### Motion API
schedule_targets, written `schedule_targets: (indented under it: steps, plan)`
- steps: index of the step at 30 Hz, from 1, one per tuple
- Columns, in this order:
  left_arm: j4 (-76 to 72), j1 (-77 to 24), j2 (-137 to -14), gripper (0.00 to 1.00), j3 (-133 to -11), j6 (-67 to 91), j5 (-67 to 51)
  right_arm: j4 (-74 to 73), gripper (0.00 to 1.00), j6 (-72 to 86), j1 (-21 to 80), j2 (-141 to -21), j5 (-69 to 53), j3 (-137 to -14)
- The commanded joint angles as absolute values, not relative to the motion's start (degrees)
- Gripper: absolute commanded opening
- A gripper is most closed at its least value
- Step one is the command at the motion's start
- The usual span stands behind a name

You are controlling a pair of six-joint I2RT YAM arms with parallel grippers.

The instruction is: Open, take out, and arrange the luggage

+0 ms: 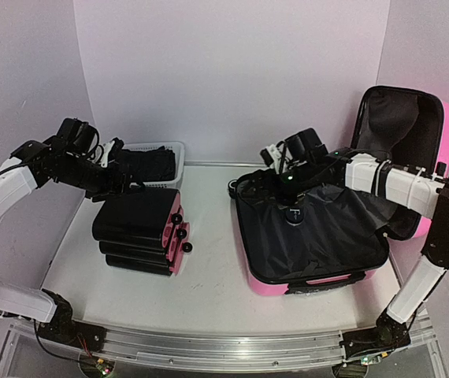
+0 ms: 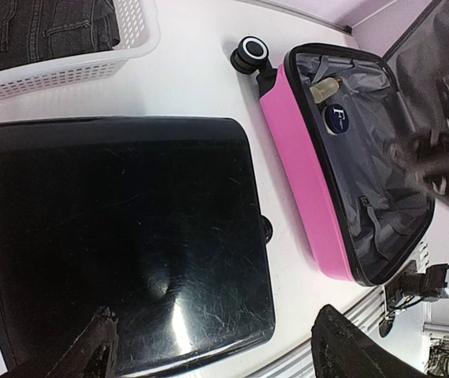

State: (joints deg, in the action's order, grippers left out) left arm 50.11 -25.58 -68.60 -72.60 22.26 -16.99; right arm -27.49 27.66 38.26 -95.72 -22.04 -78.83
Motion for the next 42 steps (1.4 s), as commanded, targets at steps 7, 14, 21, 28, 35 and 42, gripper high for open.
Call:
schedule_targets:
  steps: [7, 14, 21, 28, 35, 42]
  plan:
    - [46.45, -25.68, -68.28, 0.86, -71.74, 20.49, -19.61, -30.27, 0.93, 39.27, 18.46, -100.30, -2.54, -75.66]
    - [46.43, -25.66, -66.61, 0.86, -71.15, 20.69, -20.58, -16.77, 0.75, 51.06, 16.73, -112.15, -2.20, -78.67]
    - [46.36, -25.64, -64.03, 0.87, -69.49, 20.08, -21.17, -10.37, 0.75, 53.28, 16.10, -120.32, -1.54, -83.49]
    - [46.36, -25.59, -63.58, 0.88, -68.77, 19.86, -21.88, -6.87, 0.68, 58.92, 15.69, -124.42, -1.69, -84.68]
    - [46.37, -25.67, -62.88, 0.88, -68.85, 20.42, -22.48, -0.62, 0.46, 64.11, 15.28, -123.01, -5.17, -81.77]
    - [46.17, -25.66, -64.63, 0.88, -69.53, 21.04, -23.65, 3.65, 0.19, 63.94, 13.01, -119.00, -7.46, -76.94]
